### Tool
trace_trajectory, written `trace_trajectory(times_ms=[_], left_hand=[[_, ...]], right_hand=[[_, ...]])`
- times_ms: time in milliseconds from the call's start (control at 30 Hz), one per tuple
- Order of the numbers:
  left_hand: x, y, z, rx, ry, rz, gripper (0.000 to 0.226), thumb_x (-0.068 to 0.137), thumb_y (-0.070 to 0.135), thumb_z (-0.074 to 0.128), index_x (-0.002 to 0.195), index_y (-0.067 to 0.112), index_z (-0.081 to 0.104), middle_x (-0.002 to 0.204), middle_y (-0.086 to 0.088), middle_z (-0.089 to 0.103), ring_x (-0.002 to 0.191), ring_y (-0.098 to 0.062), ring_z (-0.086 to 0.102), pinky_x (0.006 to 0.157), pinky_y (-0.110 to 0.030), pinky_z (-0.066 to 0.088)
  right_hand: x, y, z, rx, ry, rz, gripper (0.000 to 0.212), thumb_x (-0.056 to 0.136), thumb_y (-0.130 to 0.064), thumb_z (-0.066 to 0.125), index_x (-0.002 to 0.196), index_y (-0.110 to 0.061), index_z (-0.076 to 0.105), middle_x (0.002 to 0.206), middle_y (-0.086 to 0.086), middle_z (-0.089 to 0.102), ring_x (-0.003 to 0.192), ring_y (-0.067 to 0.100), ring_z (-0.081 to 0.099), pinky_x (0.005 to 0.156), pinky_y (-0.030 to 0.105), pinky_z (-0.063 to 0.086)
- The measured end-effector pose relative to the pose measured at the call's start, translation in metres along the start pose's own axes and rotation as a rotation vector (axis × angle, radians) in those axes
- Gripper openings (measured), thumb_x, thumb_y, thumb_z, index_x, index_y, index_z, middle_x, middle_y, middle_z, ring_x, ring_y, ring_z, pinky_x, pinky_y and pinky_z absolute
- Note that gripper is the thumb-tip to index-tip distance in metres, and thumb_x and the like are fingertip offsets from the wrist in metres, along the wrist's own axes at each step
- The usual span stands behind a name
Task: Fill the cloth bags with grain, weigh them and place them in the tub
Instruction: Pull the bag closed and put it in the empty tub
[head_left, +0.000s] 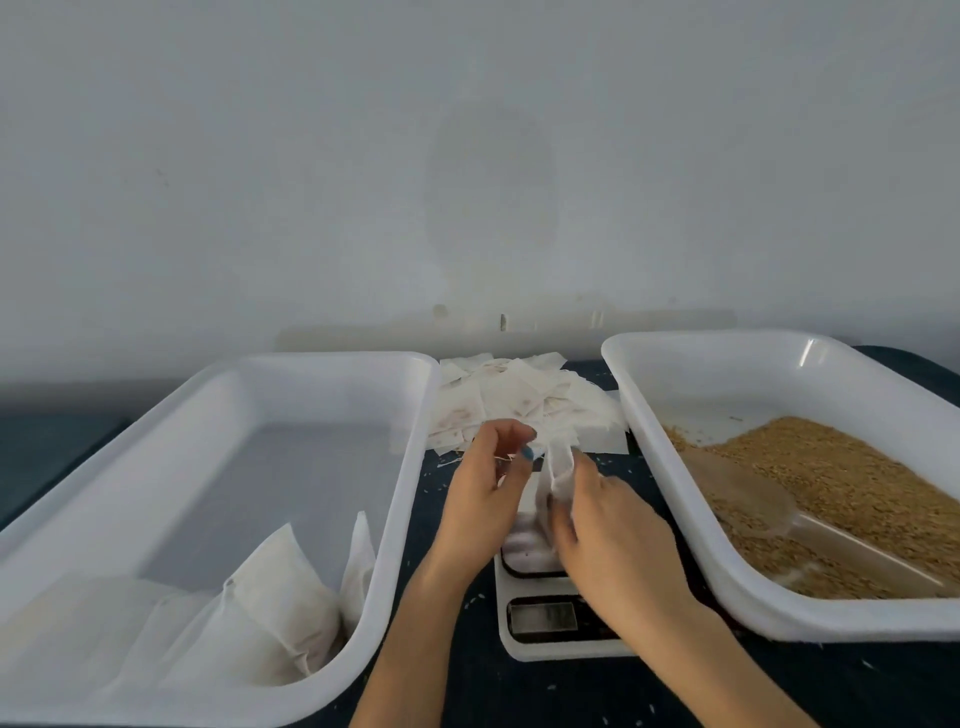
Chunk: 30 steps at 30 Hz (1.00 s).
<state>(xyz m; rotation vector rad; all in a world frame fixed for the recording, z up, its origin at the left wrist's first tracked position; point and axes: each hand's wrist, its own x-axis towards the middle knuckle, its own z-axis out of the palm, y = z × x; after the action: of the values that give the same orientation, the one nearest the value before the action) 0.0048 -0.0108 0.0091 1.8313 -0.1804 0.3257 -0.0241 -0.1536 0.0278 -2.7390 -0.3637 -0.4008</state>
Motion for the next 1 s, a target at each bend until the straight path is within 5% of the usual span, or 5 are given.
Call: trace_trajectory(times_ms=[133,300,533,867,1000], left_hand=[[-0.002,-0.007,0.003,0.074,-0.130,-0.021,0.041,0.100,0.013,0.055,0.136,0.029,0.046,0.129,0.019,0.058,0.121,0.009,0.051,0.099,-0.011,0.043],[-0.011,0.022,0.001,0.159,0.017,-0.028,0.017,0.096,0.021,0.063,0.106,0.033,0.055,0.100,0.010,0.067,0.093,-0.005,0.064,0.078,-0.021,0.051],[-0.065,0.091,-0.038,0.777,0.429,0.160,0.008,0.091,0.021,0.063,0.091,0.018,0.055,0.087,0.002,0.054,0.061,-0.029,0.059,0.050,-0.036,0.043],[-0.127,0.063,-0.134,0.915,0.307,-0.448,0.026,0.083,0.039,0.065,0.082,0.014,0.056,0.067,-0.008,0.067,0.065,-0.029,0.067,0.064,-0.034,0.049],[-0.138,0.057,-0.137,0.985,0.323,-0.403,0.045,0.066,0.057,0.043,0.067,0.013,0.055,0.050,-0.010,0.058,0.046,-0.026,0.057,0.053,-0.034,0.047]], right_hand=[[0.008,0.006,0.001,0.006,-0.034,0.027,0.047,0.103,-0.027,0.041,0.148,-0.021,0.029,0.087,-0.007,0.057,0.071,0.008,0.056,0.055,0.019,0.035],[0.012,0.004,-0.004,0.281,0.026,-0.011,0.027,0.103,-0.025,0.041,0.130,-0.023,0.041,0.069,-0.010,0.054,0.055,0.005,0.053,0.047,0.018,0.033],[0.022,-0.052,-0.016,0.900,-0.052,-0.142,0.014,0.103,-0.017,0.045,0.110,-0.021,0.055,0.092,-0.007,0.067,0.082,0.007,0.061,0.075,0.031,0.050],[0.007,-0.126,0.024,0.290,-0.141,-0.613,0.028,0.098,-0.024,0.046,0.120,-0.018,0.061,0.095,0.010,0.071,0.098,0.028,0.061,0.120,0.050,0.003],[0.008,-0.126,0.025,0.341,-0.210,-0.674,0.027,0.098,-0.021,0.048,0.120,-0.019,0.064,0.101,0.009,0.073,0.103,0.028,0.061,0.122,0.044,-0.008]])
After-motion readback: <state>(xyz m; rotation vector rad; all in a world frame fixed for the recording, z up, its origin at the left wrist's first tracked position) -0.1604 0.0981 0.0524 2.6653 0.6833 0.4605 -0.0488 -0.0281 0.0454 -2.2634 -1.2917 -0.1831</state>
